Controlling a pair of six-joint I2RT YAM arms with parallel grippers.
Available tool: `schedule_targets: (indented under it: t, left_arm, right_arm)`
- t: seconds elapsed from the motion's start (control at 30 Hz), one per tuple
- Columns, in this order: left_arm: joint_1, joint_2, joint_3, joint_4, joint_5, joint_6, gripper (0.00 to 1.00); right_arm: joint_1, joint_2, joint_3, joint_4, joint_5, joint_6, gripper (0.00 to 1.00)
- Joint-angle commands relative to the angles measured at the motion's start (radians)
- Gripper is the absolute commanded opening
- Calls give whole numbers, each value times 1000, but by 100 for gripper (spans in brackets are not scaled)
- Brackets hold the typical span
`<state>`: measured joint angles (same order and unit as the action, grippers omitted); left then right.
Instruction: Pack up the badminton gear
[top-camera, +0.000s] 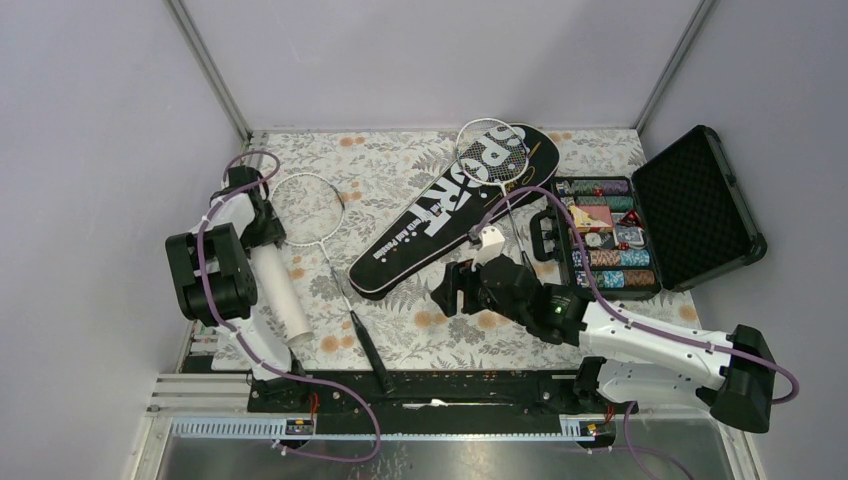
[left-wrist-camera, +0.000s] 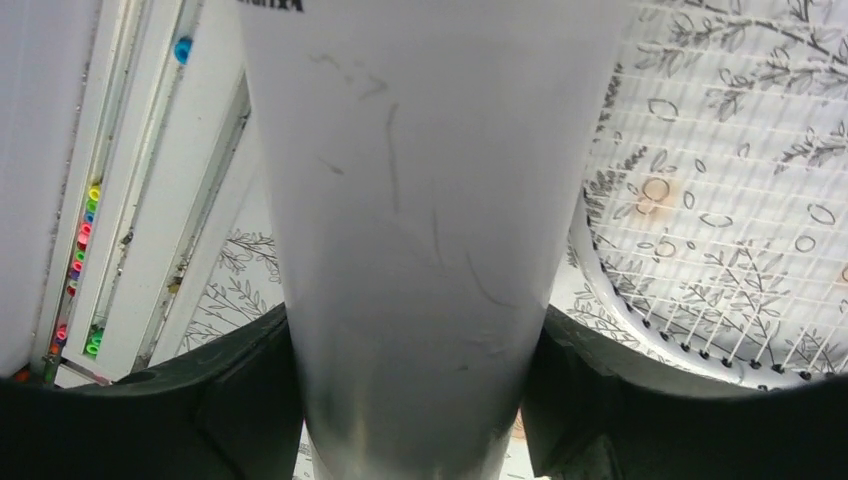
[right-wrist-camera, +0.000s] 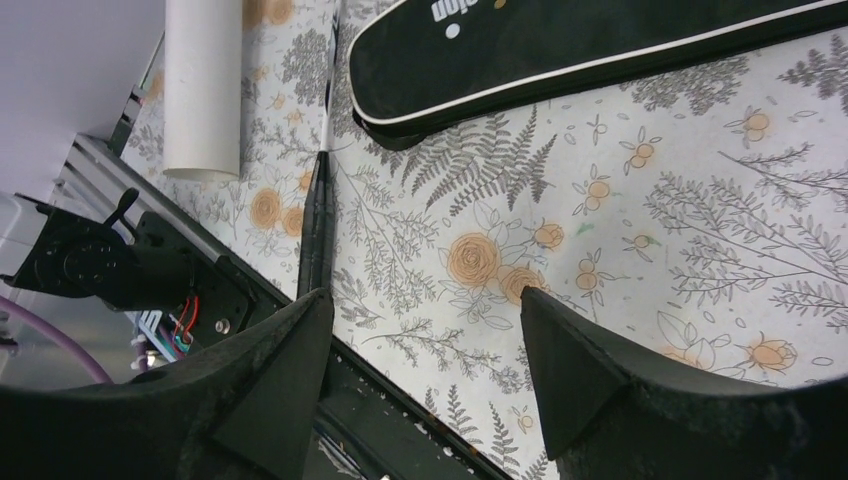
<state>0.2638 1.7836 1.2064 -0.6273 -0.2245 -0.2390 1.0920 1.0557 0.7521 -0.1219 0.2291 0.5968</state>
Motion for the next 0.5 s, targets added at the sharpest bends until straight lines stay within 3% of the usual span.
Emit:
schedule_targets:
  t: [0.0, 0.27, 0.47]
  left_arm:
    - [16, -15, 54, 75, 7, -45, 72]
    - [15, -128, 72, 12, 42, -64, 79]
    - [-14, -240, 94, -64, 152, -116, 75]
  right_arm:
    - [-1, -32, -6, 30, 74, -11, 76]
    - [-1, -17, 58, -15, 58, -58, 77]
    - [-1, -40, 48, -25, 67, -58, 77]
